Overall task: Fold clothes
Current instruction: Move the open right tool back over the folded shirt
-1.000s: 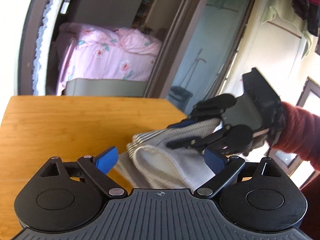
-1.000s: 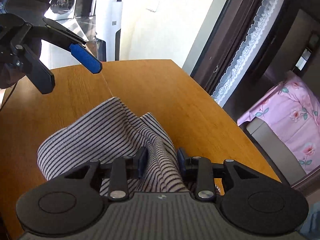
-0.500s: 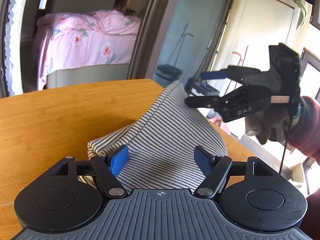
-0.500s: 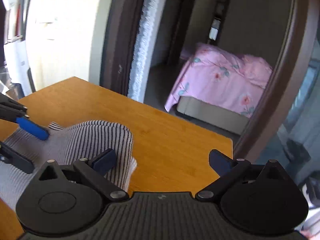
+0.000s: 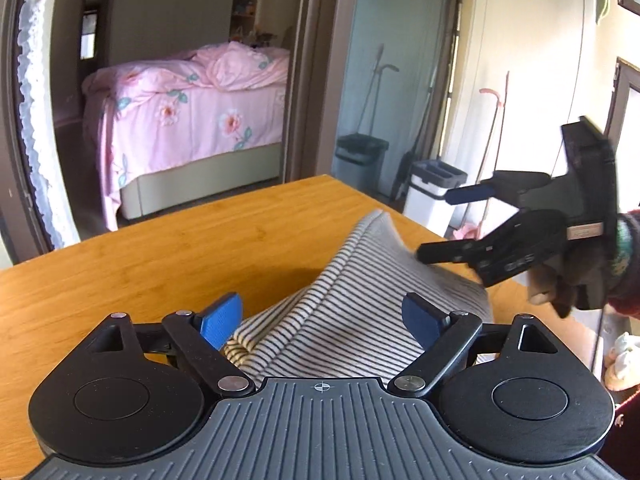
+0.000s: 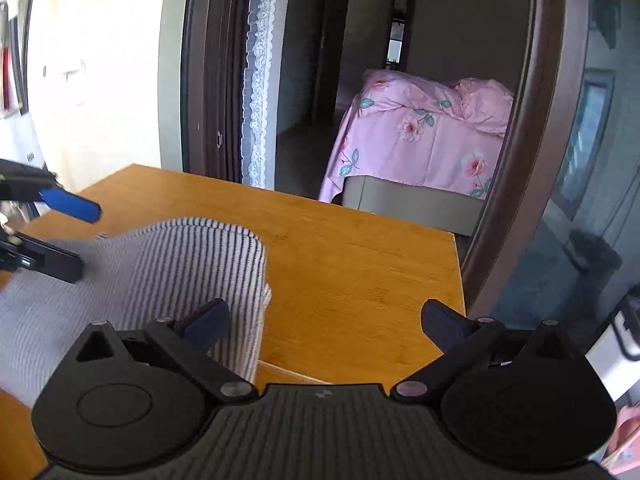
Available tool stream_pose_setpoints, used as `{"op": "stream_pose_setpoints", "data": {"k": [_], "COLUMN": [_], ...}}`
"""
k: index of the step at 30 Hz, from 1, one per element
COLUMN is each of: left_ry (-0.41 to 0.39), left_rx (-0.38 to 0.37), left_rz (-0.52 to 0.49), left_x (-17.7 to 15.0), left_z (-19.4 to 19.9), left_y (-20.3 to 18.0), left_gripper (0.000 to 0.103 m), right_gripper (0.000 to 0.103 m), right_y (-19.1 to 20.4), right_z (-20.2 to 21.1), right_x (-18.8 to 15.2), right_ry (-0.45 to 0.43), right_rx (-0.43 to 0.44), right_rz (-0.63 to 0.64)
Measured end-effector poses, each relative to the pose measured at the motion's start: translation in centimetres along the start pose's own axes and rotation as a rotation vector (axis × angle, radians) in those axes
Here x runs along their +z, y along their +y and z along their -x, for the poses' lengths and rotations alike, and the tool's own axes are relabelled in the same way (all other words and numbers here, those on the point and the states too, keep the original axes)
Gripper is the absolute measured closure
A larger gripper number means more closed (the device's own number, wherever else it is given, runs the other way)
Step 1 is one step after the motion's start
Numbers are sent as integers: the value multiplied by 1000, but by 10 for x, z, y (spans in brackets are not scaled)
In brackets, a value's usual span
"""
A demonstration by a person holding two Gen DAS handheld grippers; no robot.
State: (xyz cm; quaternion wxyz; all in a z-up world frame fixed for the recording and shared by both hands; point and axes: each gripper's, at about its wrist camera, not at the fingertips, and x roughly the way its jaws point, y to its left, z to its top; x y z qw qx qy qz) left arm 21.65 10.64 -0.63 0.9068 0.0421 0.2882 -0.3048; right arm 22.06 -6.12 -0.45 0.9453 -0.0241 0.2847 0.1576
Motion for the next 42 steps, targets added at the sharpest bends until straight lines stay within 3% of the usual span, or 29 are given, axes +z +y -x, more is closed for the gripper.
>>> {"op": "stream_pose_setpoints", "data": {"k": [2,5,8,10,15,18,23,29,31,34,37,39,42], "left_ry": [26,53,65,73,85,93,106,121,96,33,-26,-48,-63], "left_rx": [19,-3,-48,-75,-86,-59,-78,-231,-244,-204,-90,1,116], "left_rz": [21,108,214,268,320,323,344,281,269,294,363,417,461], "left_x": [-1,-7,-15,-21,-35,-42,-55,-69,-68,-62,-55,-52,-52], "left_z": [-12,-26,-32,-33,-20,-4,15,20,28,44,54,54,54], "left_y": [10,31,48,56,58,51,28,-20,-25,-13,11,25,38], "left_gripper": [19,14,9,9,14,14,11,10,9,8,8,11,24], "right_gripper": [2,23,35,42,42,42,36,33,27,24,22,20,19], "right_y": [-8,-18,-9,-8,-4,-3,6,5,10,27,56,82,125], "right_z": [20,25,10,0,-25,-32,-54,-58,-46,-19,5,16,17], "right_x": [-6,-28,-53,-52,-48,-28,-3,18,19,9,-3,-13,-32], "right_ry": [16,132,280,292,305,229,132,56,27,-26,-66,-82,-104], "right_rx": [129,360,468,454,405,318,172,52,40,51,106,167,195], "right_rz": [-155,-418,-571,-574,-565,-444,-277,-174,-127,-12,110,190,326]}}
